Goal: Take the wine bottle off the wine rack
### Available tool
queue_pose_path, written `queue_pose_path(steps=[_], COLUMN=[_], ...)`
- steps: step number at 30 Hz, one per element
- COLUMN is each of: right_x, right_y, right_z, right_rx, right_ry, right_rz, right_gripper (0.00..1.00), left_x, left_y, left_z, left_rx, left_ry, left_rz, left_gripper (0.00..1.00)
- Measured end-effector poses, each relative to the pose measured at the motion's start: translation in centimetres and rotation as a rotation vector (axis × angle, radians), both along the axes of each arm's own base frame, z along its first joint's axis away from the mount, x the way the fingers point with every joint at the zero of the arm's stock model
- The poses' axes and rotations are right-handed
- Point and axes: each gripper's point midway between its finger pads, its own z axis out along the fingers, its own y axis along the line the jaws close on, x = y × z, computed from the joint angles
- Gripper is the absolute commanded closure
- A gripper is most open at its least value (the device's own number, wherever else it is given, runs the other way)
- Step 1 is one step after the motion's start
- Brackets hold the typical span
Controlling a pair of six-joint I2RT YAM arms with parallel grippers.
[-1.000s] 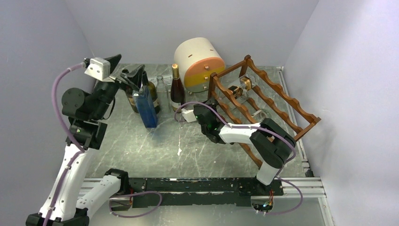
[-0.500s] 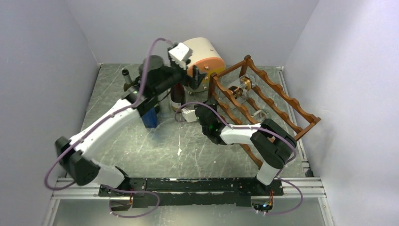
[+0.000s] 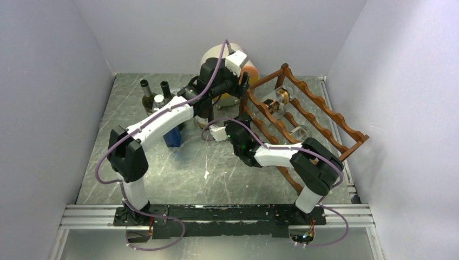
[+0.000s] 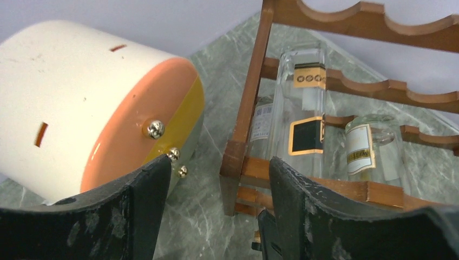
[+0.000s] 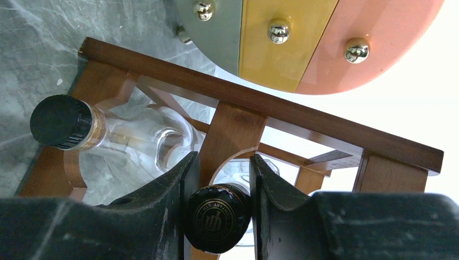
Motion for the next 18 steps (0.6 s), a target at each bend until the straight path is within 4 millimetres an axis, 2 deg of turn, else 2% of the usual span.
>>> queue_pose_path(steps=[5, 12, 18], right_x=[-0.1, -0.3, -1.0], right_y=[0.0, 0.1, 0.4], right_z=[0.1, 0.1, 0.9], right_rx=[0.001, -0.001, 0.007], right_ry=[-0.001, -0.001, -0.016], right_rz=[0.000, 0.006, 0.003], right_gripper=[1.00, 1.00, 1.00], left_x=[0.1, -1.0, -1.0], left_y=[0.0, -0.9, -1.3], left_z=[-2.3, -4.3, -4.2], left_rx=[0.027, 0.012, 0.010], left_ry=[0.038, 0.074, 0.098], left_rz=[0.005, -0.041, -0.062], left_gripper=[0.28, 0.53, 0.66])
